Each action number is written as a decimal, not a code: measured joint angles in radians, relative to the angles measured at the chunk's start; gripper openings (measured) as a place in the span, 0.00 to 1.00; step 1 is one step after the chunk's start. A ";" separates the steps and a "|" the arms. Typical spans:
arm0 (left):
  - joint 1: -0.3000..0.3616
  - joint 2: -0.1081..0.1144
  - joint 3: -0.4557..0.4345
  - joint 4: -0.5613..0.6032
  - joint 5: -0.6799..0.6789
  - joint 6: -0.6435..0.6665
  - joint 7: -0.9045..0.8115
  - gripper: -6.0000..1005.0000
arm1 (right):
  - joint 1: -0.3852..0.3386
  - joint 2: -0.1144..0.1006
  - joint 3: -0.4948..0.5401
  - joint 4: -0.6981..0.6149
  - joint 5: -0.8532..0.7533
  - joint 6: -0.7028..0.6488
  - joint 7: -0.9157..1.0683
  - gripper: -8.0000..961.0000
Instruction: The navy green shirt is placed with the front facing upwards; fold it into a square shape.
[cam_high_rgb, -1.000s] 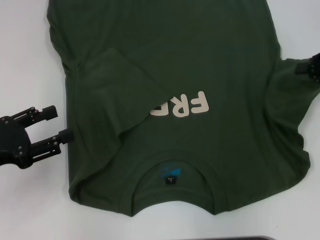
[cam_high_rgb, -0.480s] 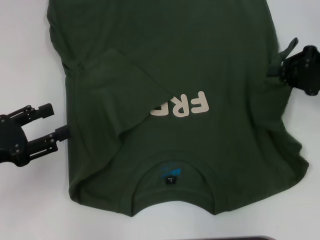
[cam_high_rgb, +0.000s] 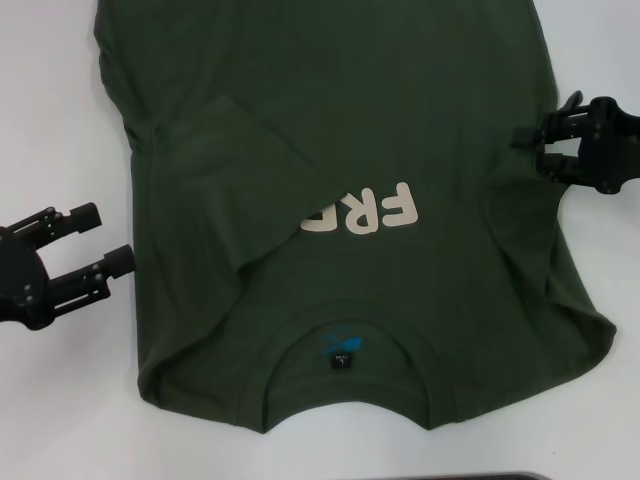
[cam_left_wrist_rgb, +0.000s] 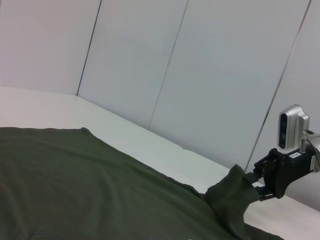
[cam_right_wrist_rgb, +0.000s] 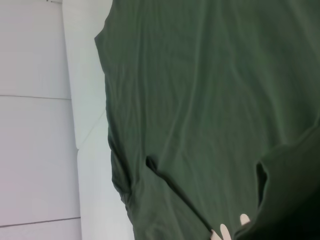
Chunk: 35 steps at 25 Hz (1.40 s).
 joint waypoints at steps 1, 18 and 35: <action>0.000 0.000 -0.001 0.000 0.000 0.000 0.000 0.77 | 0.002 0.001 0.000 0.000 0.000 -0.001 -0.003 0.27; 0.003 0.000 -0.013 -0.002 0.000 -0.001 0.000 0.77 | 0.026 0.025 -0.001 0.023 0.059 -0.014 -0.063 0.73; 0.005 0.000 -0.036 -0.001 0.000 0.002 0.000 0.77 | 0.012 0.018 -0.105 0.061 0.114 0.087 0.024 0.74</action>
